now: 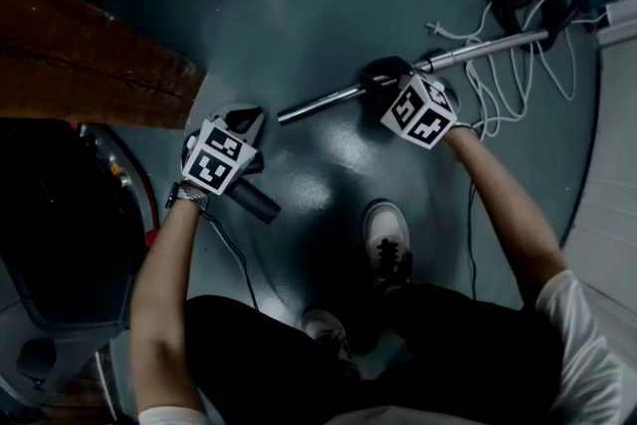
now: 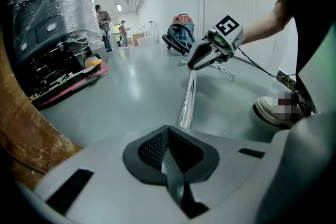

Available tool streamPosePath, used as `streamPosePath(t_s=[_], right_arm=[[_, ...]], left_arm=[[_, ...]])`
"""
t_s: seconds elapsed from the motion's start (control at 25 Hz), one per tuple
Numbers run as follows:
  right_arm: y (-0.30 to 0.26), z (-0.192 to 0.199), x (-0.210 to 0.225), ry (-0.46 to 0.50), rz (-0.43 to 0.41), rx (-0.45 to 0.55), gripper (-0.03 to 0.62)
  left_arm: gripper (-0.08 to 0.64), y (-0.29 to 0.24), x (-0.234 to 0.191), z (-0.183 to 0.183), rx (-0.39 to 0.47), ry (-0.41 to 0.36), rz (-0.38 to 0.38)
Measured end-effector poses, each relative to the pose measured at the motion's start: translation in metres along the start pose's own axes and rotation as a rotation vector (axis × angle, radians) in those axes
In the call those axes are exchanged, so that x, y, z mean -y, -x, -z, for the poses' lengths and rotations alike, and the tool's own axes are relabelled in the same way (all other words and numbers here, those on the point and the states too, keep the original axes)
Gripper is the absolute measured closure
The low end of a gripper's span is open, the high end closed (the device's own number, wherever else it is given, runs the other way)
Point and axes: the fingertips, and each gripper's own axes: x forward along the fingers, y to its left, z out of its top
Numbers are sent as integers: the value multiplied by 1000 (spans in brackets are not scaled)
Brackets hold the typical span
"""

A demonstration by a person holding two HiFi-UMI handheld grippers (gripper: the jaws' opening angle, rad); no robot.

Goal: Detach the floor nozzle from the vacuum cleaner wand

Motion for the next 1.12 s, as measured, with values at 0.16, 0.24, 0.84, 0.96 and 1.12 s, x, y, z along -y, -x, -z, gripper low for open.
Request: streamPosePath(t_s=[0.16, 0.24, 0.84, 0.96, 1.12], right_arm=[[9, -6, 19, -80, 82, 7, 551], [14, -12, 26, -146, 91, 42, 555], [74, -90, 49, -225, 175, 293, 557], [88, -106, 54, -229, 197, 345, 557], [107, -130, 62, -207, 237, 412, 561]], left_arm=[[558, 6, -9, -17, 65, 34, -57], [558, 13, -15, -33, 129, 72, -93], [558, 76, -19, -125, 444, 81, -219], [558, 100, -30, -140, 516, 108, -272], [558, 136, -44, -164, 610, 104, -345]])
